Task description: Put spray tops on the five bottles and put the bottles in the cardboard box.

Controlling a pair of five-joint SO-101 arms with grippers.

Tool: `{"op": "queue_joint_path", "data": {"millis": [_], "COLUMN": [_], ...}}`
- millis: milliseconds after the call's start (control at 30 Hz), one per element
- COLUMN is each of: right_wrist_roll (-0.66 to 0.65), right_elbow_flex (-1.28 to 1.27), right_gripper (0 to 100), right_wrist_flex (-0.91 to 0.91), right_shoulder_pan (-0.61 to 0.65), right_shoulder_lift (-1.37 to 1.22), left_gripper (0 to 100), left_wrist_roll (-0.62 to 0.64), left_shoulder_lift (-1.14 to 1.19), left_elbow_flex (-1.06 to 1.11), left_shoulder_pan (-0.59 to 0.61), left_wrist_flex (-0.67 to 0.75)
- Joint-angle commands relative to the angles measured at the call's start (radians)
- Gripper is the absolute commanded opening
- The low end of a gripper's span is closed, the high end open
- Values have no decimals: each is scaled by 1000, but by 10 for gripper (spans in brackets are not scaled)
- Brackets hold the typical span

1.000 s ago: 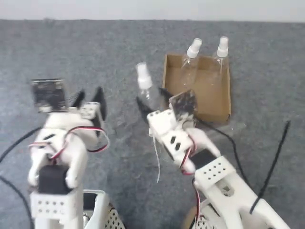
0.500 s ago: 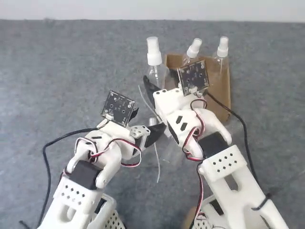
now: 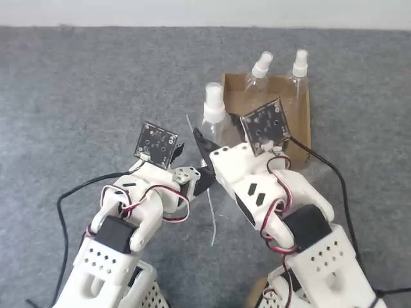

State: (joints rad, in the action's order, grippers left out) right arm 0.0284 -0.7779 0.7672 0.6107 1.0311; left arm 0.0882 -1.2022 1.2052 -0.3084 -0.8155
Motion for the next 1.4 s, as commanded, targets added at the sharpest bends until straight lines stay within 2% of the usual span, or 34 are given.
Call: {"op": "queue_joint_path", "data": {"millis": [0, 233, 400, 500, 667, 767, 900, 1067, 1200, 1367], "right_wrist_roll": [-31, -123, -121, -120, -120, -66, 14, 25, 29, 95], "right_elbow_flex": [78, 143, 71, 3, -78, -80, -80, -80, -80, -80], "right_gripper": [6, 6, 6, 6, 6, 6, 6, 6, 6, 6], "right_wrist_flex": [22, 10, -105, -222, -460, -562, -694, -892, -967, -1066], "right_shoulder_pan": [-56, -392, -507, -504, -427, -375, -338, -318, -332, -334], "right_shoulder_lift": [42, 28, -51, -140, -282, -375, -496, -653, -760, -866], "left_gripper": [306, 305, 305, 305, 305, 305, 296, 175, 107, 78], "left_wrist_roll": [15, 15, 15, 15, 17, 20, 26, 109, 114, 114], "left_shoulder_lift": [-5, -9, -9, -9, -9, -11, -11, -11, -11, -11], "left_elbow_flex": [-5, 15, 16, 18, 18, 18, 12, 36, 64, 74], "left_shoulder_pan": [12, 11, 11, 11, 18, 28, 141, 241, 239, 239], "left_wrist_flex": [26, 32, 34, 34, 34, 34, 38, 109, 152, 187]}}
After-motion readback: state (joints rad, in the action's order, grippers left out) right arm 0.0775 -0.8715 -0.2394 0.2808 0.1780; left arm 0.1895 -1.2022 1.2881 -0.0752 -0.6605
